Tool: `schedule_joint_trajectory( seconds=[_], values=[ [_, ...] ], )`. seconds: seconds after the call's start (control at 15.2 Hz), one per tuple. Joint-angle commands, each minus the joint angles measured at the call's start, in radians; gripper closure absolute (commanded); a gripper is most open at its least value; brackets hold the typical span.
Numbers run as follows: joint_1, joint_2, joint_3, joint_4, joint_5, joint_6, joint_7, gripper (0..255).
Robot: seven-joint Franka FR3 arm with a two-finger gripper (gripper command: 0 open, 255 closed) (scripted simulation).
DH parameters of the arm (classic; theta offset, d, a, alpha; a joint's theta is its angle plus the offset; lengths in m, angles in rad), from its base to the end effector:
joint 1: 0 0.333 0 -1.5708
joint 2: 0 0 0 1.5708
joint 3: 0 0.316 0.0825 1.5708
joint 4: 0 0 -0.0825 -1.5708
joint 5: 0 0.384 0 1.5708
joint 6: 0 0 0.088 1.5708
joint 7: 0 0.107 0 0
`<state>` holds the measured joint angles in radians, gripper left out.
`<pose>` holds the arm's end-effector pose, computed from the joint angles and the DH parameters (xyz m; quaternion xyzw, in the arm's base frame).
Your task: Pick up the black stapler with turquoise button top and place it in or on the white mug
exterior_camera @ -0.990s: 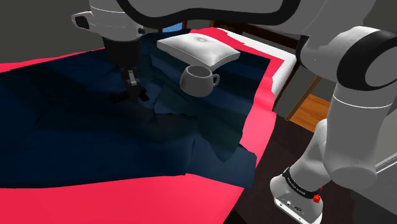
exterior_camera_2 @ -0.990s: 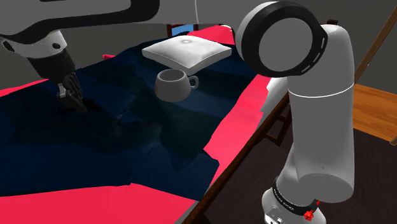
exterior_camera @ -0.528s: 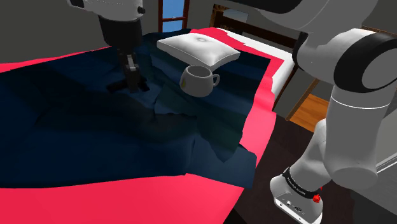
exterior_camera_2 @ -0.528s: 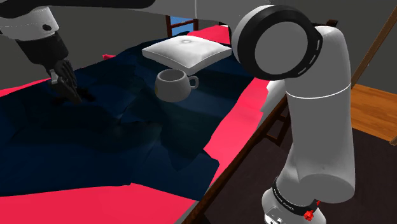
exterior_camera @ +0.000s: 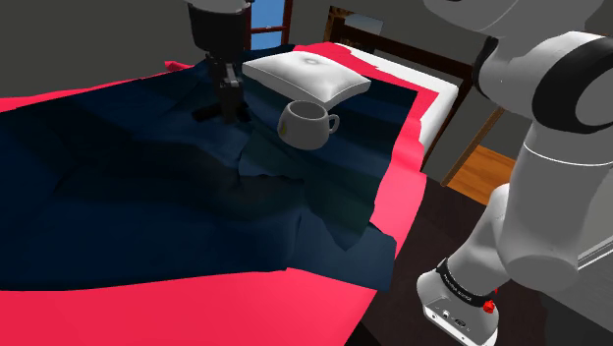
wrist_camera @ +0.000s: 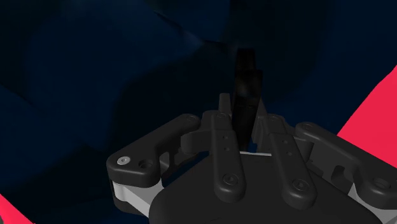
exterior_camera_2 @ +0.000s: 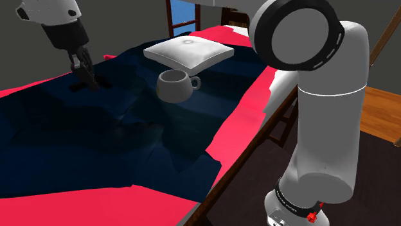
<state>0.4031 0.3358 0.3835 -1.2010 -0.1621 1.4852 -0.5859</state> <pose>0.4962 0.4064 0.6001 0.7826 0.6221 -0.0129 0.0203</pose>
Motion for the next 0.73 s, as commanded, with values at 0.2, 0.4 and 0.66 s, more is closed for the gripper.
schedule_joint_trajectory(
  seconds=[0.2, 0.4, 0.66],
  values=[
    [-0.102, -0.122, -0.032, -0.165, 0.048, 0.057, -0.114, 255],
    [-0.155, -0.176, -0.057, -0.234, 0.069, 0.079, -0.186, 255],
    [-0.215, -0.231, -0.098, -0.301, 0.088, 0.1, -0.284, 255]
  ],
)
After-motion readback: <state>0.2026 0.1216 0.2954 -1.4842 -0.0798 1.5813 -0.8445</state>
